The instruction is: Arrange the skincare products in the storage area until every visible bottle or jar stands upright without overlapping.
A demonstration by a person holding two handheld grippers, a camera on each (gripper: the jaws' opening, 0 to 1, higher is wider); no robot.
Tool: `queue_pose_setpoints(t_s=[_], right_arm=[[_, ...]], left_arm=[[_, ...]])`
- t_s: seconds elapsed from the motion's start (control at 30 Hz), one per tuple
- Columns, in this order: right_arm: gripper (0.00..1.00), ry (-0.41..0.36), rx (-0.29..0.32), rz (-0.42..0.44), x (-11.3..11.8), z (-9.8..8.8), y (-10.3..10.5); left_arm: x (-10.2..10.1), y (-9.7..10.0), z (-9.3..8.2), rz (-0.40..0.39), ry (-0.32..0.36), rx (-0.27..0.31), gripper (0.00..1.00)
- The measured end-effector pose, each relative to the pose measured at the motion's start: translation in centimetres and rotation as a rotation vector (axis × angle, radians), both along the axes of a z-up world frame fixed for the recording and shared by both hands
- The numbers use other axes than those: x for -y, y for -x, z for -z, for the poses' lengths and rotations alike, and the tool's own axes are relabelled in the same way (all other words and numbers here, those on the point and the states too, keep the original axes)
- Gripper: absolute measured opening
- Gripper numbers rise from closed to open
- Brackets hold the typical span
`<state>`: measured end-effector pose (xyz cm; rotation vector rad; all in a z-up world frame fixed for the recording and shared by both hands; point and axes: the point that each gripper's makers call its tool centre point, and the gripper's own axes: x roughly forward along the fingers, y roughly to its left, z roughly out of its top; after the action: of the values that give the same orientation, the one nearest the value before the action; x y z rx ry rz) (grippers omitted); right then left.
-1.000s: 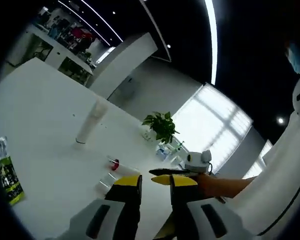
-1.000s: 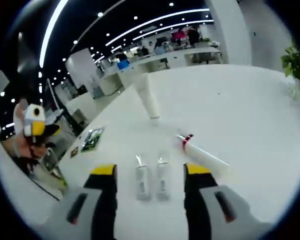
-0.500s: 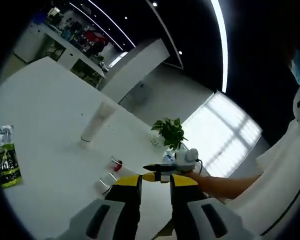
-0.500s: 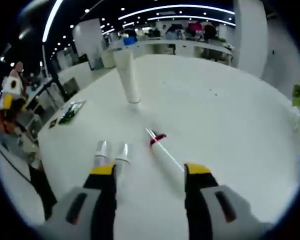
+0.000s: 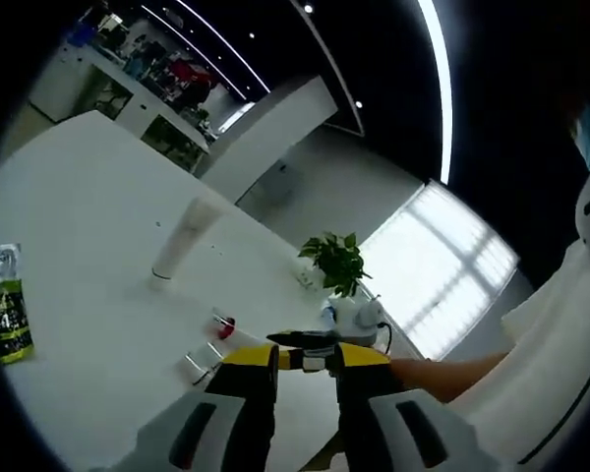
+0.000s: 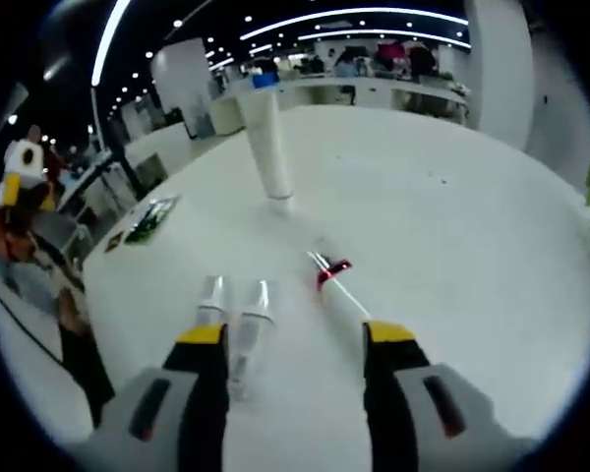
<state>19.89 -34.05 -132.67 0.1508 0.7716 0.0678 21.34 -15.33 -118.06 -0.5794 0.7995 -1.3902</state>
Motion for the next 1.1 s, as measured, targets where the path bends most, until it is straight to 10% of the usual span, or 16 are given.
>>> queue_pose_setpoints(t_s=[0.57, 0.73, 1.1], right_arm=[[0.57, 0.109, -0.045, -0.073, 2.9, 1.1, -1.4], [0.54, 0.185, -0.189, -0.219, 4.5, 3.4, -1.7], [0.41, 0.246, -0.303, -0.383, 4.6, 5.8, -2.8]], left_arm=[[-0.4, 0.1, -0.1, -0.013, -0.016, -0.004, 0.24], [-1.1, 0.1, -0.1, -0.038, -0.031, -0.008, 0.25], [-3.1, 0.3, 0.2, -0.119, -0.051, -0.020, 0.25]])
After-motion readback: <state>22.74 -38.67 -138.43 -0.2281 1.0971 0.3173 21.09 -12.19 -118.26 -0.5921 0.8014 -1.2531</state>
